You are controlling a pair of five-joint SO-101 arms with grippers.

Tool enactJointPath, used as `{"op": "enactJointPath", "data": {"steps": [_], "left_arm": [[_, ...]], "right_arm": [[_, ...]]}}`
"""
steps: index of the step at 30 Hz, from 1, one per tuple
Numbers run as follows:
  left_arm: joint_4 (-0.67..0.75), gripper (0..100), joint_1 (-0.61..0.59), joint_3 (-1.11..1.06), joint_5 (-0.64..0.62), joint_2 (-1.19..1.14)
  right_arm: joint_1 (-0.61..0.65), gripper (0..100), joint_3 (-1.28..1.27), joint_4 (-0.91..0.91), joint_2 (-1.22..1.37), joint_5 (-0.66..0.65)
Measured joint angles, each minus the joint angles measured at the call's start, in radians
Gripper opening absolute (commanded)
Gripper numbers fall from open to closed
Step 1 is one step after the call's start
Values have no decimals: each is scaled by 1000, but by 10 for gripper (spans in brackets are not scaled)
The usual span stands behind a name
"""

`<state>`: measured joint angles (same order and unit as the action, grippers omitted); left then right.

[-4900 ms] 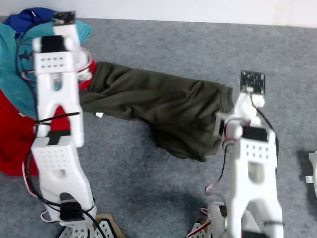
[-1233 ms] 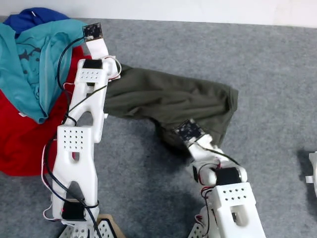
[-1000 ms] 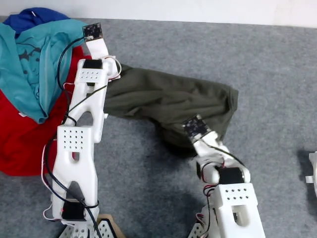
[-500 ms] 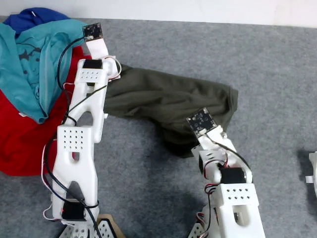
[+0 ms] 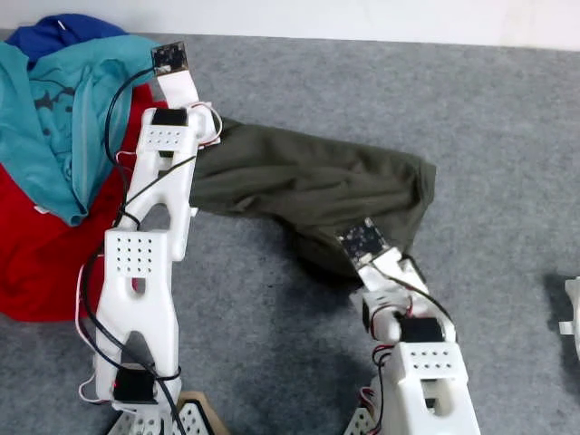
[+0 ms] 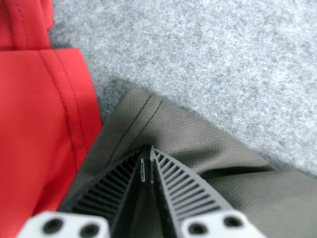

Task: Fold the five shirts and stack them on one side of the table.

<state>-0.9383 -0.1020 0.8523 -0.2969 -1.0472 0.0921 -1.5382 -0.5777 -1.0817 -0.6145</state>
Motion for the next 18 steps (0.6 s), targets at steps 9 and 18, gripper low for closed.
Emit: {"op": "enactJointPath", "data": {"steps": [9,18], "left_arm": [[0,10,0,0,0,0],[0,10,0,0,0,0]], "right_arm": [[-12,113,-8,103,0,-2],[-12,17,-8,175,0,-2]]}}
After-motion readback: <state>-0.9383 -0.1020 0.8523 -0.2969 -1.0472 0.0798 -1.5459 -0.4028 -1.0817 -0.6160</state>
